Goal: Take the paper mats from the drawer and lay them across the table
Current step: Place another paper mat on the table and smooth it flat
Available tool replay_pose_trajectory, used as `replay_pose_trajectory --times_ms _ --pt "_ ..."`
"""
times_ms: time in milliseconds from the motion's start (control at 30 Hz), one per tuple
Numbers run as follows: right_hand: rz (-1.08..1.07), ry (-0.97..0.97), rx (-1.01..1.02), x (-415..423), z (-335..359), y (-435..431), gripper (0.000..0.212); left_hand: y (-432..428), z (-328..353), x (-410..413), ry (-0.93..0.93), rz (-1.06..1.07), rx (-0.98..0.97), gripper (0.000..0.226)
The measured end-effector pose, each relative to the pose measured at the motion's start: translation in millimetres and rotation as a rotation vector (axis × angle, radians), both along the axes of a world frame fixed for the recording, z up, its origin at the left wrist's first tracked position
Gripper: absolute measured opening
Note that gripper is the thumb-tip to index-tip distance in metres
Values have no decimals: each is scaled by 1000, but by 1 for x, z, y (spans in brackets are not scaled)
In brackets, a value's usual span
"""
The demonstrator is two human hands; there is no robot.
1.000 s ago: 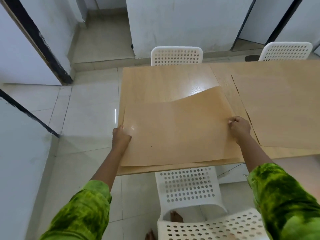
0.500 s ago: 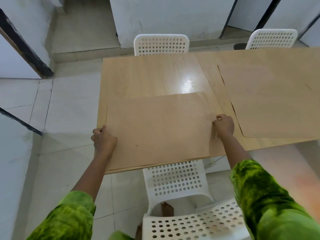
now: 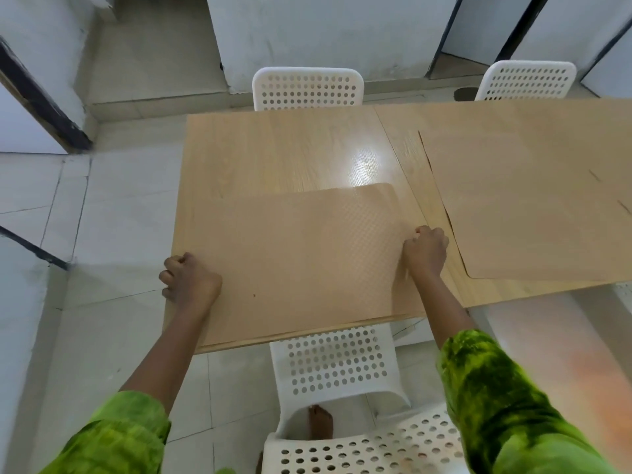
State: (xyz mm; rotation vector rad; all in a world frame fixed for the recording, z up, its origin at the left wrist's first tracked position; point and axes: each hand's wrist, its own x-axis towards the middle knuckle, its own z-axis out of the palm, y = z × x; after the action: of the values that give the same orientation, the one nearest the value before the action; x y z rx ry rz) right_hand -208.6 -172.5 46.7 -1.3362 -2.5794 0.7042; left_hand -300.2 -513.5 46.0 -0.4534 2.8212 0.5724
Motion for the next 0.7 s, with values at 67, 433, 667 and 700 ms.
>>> replay_pose_trajectory --times_ms 67,433,667,700 --pt "62 48 33 -13 1 -14 38 13 4 -5 106 -73 -14 53" --pt "777 -163 96 -123 -23 -110 52 98 -29 -80 39 -775 -239 57" --pt "625 -252 145 -115 -36 -60 59 65 -45 -88 182 -701 -281 68" --pt "553 -271 152 -109 -36 -40 60 55 -47 -90 194 -661 -292 69"
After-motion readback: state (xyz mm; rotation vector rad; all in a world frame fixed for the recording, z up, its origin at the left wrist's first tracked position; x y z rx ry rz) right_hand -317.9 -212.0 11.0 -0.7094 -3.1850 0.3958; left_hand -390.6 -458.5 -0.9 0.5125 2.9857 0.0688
